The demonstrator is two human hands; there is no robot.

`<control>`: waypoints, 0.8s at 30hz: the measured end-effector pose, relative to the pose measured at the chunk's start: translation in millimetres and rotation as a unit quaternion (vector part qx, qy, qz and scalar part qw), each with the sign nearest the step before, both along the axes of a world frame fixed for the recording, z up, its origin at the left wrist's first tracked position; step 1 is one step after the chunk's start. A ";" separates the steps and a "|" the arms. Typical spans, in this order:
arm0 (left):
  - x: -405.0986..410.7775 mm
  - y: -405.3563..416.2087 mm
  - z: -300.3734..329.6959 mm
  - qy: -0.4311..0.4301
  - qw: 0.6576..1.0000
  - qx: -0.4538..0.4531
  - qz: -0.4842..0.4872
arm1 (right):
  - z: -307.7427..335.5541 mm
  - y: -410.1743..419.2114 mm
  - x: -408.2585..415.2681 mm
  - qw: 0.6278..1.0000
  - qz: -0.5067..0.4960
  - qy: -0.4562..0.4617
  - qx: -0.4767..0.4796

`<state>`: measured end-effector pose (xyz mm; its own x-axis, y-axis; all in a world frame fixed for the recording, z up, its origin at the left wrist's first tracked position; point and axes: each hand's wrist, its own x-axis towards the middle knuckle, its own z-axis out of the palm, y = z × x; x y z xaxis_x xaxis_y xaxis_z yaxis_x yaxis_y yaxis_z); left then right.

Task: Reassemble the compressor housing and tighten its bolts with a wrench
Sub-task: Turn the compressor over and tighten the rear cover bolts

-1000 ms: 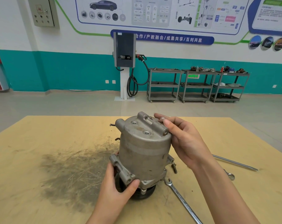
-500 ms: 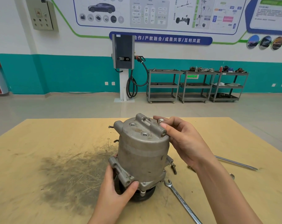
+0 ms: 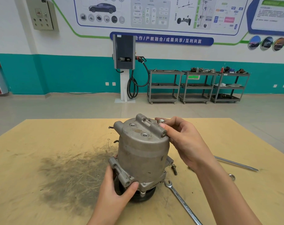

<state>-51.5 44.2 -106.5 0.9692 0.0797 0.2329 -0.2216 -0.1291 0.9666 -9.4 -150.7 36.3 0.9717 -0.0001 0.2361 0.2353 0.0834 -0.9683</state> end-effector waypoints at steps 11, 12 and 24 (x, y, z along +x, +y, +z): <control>1.3 -0.1 -1.0 0.004 1.000 -0.010 0.000 | -1.1 -0.5 0.6 1.000 0.004 -0.005 0.015; 1.6 -0.2 -1.1 0.003 1.000 -0.010 0.000 | -1.3 -1.4 0.8 1.000 0.008 -0.007 0.015; 3.4 -0.2 -3.3 -0.007 1.000 -0.004 0.010 | -0.3 1.7 -0.6 1.000 0.004 -0.009 0.006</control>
<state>-48.1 44.1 -109.8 0.9639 0.1018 0.2458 -0.2327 -0.1259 0.9644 -10.0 -149.1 36.0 0.9674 0.0053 0.2534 0.2517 0.0967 -0.9630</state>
